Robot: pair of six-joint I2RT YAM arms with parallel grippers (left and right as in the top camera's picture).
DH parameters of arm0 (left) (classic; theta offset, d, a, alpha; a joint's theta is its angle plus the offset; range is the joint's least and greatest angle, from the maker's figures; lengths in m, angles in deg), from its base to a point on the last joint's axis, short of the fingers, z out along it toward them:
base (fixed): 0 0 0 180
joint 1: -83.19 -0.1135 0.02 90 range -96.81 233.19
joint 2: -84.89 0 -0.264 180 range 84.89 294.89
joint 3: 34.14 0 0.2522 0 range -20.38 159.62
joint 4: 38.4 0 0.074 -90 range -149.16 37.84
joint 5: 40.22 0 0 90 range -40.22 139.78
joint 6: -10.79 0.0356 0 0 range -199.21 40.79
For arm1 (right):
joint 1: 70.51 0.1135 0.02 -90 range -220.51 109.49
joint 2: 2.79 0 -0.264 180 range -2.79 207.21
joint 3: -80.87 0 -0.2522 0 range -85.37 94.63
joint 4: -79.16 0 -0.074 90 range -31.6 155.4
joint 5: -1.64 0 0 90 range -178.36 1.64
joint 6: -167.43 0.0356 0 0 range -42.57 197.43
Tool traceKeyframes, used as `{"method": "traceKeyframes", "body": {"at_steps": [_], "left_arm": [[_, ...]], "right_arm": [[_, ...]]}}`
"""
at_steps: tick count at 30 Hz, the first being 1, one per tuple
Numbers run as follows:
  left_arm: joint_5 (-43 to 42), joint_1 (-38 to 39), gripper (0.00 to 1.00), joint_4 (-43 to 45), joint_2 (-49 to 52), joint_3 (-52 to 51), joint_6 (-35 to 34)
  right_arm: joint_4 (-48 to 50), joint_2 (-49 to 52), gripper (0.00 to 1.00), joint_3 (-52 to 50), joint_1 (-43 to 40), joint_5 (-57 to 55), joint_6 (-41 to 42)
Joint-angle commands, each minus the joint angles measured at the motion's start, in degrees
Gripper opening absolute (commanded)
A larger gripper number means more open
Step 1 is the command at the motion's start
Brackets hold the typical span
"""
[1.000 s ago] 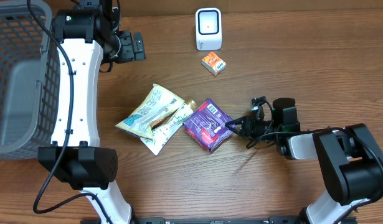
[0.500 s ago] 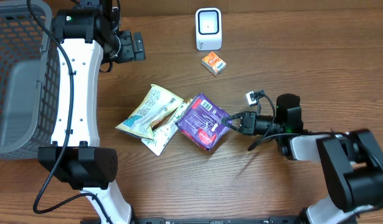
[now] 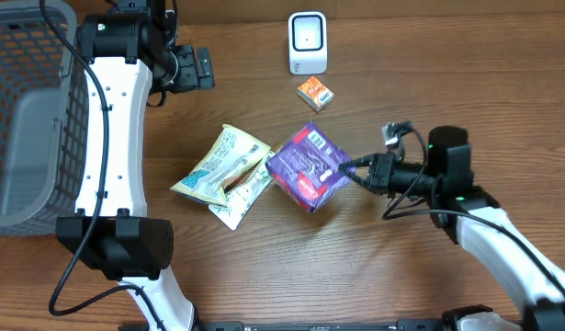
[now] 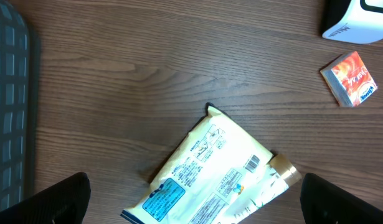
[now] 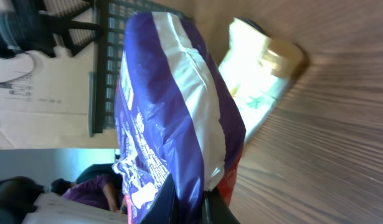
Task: Scan the item barcode
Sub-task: 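Grasp the purple pack with the right gripper, then lift the purple pack and hold it in front of the scanner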
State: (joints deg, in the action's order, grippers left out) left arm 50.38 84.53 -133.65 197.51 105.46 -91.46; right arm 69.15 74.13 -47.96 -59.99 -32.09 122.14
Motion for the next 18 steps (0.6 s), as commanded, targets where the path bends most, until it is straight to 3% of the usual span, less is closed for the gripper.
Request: {"method": "traceKeyframes", "body": {"at_steps": [1, 10, 18], "left_arm": [[-0.6, -0.6, 1.0, 0.1, -1.1, 0.9, -1.1], [-0.6, -0.6, 1.0, 0.3, -1.1, 0.9, -1.1], [-0.6, -0.6, 1.0, 0.3, -1.1, 0.9, -1.1]], "right_arm": [[-5.6, -6.2, 0.04, 6.7, -0.2, -0.7, -4.4], [-32.4, -11.6, 0.04, 17.8, -0.1, -7.5, -18.8], [-34.2, -11.6, 0.04, 18.9, 0.0, -7.4, -19.7]]}}
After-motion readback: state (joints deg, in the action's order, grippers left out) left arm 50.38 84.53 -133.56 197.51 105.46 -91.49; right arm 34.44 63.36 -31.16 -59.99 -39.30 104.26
